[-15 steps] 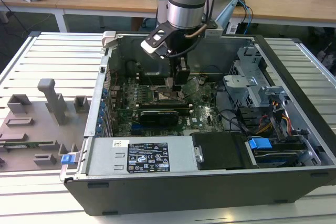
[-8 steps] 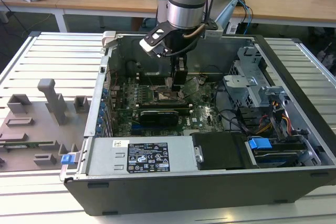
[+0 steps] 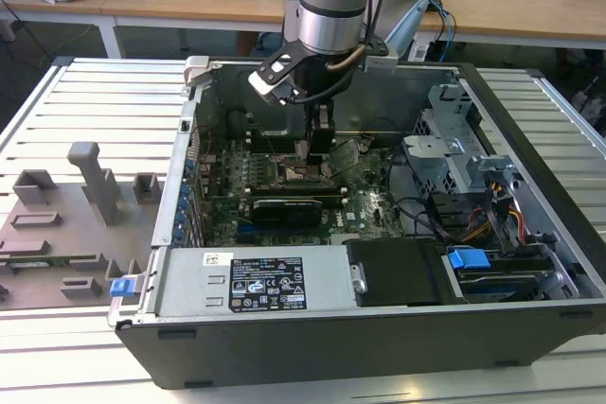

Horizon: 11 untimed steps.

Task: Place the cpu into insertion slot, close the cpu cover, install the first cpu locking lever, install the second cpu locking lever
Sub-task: 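Place the cpu into insertion slot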

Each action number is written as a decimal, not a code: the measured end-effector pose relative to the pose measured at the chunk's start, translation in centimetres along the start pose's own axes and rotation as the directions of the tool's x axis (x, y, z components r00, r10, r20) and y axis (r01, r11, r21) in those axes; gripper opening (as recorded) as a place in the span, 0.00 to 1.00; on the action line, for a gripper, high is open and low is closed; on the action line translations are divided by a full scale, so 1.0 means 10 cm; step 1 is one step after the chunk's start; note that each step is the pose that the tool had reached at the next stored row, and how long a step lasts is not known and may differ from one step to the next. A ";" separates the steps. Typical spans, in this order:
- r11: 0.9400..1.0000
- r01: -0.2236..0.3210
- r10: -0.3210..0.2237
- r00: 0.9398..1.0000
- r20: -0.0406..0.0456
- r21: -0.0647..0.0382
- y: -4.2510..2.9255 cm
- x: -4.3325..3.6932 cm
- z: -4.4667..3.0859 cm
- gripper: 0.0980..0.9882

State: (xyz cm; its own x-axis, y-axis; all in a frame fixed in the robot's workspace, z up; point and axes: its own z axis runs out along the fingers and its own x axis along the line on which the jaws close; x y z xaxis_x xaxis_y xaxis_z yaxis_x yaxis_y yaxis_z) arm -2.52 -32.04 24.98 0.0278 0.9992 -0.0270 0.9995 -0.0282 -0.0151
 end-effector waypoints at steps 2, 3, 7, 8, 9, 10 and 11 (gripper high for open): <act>1.000 0.000 0.000 1.000 0.000 0.000 -0.011 0.019 0.015 0.50; 1.000 0.000 0.000 1.000 0.000 0.000 -0.012 0.020 0.022 0.50; 1.000 0.000 0.000 1.000 0.000 0.000 -0.012 0.021 0.070 0.50; 1.000 0.000 0.000 1.000 0.000 0.000 -0.012 0.021 0.081 0.50; 1.000 0.000 0.000 1.000 0.000 0.000 -0.012 0.022 0.087 0.50; 1.000 0.000 0.000 1.000 0.000 0.000 -0.012 0.022 0.093 0.50; 1.000 0.000 0.000 1.000 0.000 0.000 -0.012 0.022 0.106 0.50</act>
State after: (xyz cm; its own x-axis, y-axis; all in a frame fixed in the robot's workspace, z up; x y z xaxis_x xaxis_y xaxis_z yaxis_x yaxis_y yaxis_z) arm -2.65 -31.84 23.92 0.0277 0.9993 -0.0270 0.9995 -0.0281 -0.0151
